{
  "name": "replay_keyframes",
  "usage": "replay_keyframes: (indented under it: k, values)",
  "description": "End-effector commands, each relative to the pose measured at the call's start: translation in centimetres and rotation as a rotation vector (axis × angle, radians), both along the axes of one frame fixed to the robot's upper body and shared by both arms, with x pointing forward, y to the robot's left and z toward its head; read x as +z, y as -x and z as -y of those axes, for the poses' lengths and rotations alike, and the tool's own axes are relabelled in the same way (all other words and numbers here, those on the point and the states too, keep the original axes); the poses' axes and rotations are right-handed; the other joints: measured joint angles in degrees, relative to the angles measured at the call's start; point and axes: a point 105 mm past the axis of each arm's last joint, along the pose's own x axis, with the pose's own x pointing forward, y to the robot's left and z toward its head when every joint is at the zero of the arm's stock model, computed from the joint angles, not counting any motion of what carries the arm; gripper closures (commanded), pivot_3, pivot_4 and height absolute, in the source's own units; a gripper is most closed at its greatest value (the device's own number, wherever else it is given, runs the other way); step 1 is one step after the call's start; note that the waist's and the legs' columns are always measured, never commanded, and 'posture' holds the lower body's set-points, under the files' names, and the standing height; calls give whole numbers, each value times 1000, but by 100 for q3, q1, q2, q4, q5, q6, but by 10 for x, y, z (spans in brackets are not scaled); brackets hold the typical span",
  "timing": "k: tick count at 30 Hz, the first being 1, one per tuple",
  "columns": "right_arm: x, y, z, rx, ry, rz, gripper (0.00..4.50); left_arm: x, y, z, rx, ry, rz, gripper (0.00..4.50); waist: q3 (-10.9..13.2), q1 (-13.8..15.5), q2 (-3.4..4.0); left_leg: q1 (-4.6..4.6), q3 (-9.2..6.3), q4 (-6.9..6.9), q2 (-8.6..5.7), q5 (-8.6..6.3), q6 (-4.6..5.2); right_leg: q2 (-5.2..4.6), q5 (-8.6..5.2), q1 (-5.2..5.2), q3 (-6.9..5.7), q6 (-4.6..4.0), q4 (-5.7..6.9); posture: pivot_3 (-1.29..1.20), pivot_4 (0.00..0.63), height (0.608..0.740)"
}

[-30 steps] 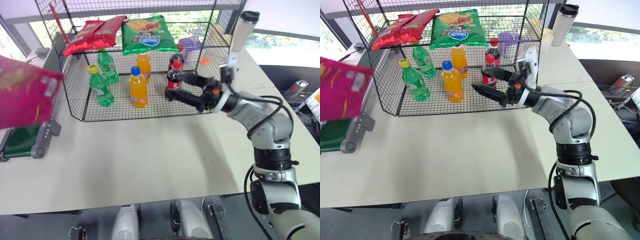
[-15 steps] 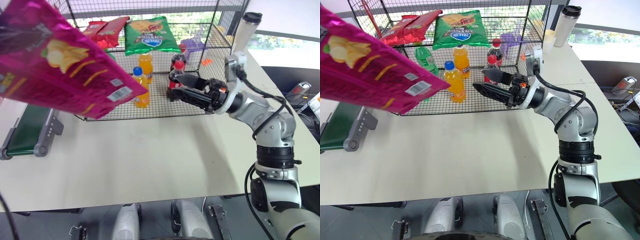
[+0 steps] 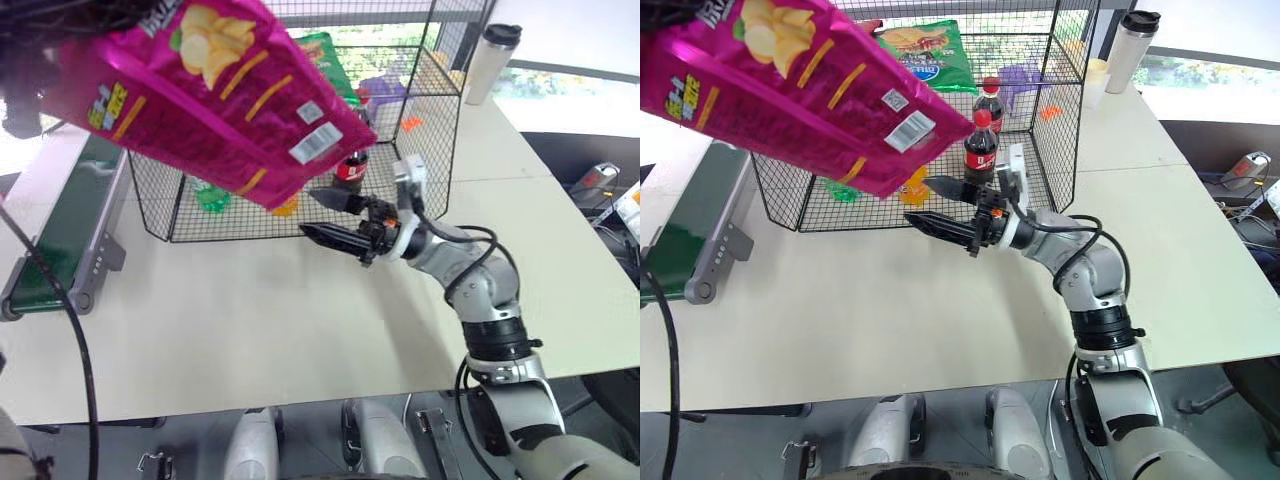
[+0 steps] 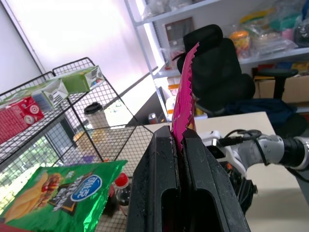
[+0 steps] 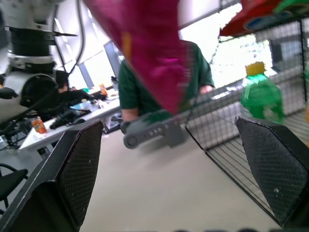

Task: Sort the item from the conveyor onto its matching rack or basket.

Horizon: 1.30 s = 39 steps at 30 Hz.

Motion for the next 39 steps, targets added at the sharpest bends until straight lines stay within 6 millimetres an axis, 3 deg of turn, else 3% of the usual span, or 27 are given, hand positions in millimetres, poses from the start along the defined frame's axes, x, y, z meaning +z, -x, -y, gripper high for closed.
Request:
replay_keyframes:
  k: [1,9,12,19,25,28,31,32,36,39]
  values:
    - [34,-6,-10,-23,-127,81,0,9,5,-1,-4,16,51,4439,0,-9,0,1,0,0,1,0,-1,1,0,0,0,0,1,0,150,740]
    - [49,-12,-15,-36,-208,100,0,8,3,-3,9,43,42,4439,0,30,-1,-1,-1,1,0,1,-1,-2,0,3,0,1,-1,0,150,740]
    - [60,-5,-14,4,-264,98,888,2,-3,-8,38,52,21,4500,0,16,-1,1,-1,0,0,1,-1,-2,0,2,0,1,2,0,150,740]
    - [63,2,-17,27,-283,100,4388,-3,-10,-13,67,78,7,4500,0,13,0,1,-2,-1,2,1,-1,0,0,1,-1,0,3,0,150,740]
    - [65,2,-15,2,-270,102,4469,-10,-25,-23,162,94,1,4500,-1,19,0,3,-2,0,1,1,-2,0,0,3,0,0,4,0,150,740]
    - [68,3,-9,-18,-264,111,4500,-17,-34,-38,228,128,-47,3679,0,17,0,2,-1,0,1,1,-2,-1,0,3,0,0,4,0,150,740]
    - [70,4,-6,-27,-263,114,4500,-18,-39,-46,281,150,-37,2358,-1,18,-1,2,-2,-1,1,1,-2,-1,0,1,-1,0,3,0,150,740]
    - [72,5,-2,-41,-259,122,4500,-17,-45,-58,344,175,-23,1975,-1,19,-1,1,-2,-1,1,1,-2,-1,0,1,-1,0,3,0,150,740]
    - [78,7,21,-138,-221,158,4500,-9,-51,-98,524,271,44,1975,0,20,0,2,-1,-2,1,1,-2,-2,0,1,-2,0,2,0,150,740]
    - [86,10,52,-278,-174,206,4500,-12,-44,-104,535,301,34,1975,-2,41,-3,-2,-1,-2,0,1,-2,-6,0,1,-3,0,-1,0,150,740]
